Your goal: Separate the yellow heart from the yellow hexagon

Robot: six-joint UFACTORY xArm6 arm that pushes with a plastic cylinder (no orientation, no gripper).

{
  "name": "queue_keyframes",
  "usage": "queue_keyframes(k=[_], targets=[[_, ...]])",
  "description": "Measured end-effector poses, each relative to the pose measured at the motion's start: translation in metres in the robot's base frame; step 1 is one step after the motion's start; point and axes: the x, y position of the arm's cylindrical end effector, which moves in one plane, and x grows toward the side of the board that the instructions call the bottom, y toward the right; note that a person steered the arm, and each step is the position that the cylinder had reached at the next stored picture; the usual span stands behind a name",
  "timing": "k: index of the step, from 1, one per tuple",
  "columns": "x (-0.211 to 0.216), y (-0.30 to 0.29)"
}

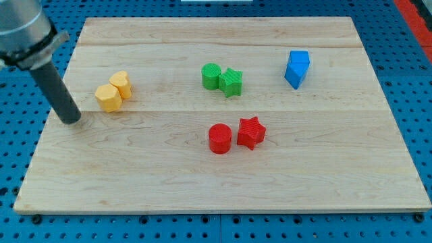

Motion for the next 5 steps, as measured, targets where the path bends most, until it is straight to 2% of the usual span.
queue_keyframes(k=[1, 2, 5], targets=[[-0.035, 0.014], [-0.045, 0.046], [-0.024, 0.018]])
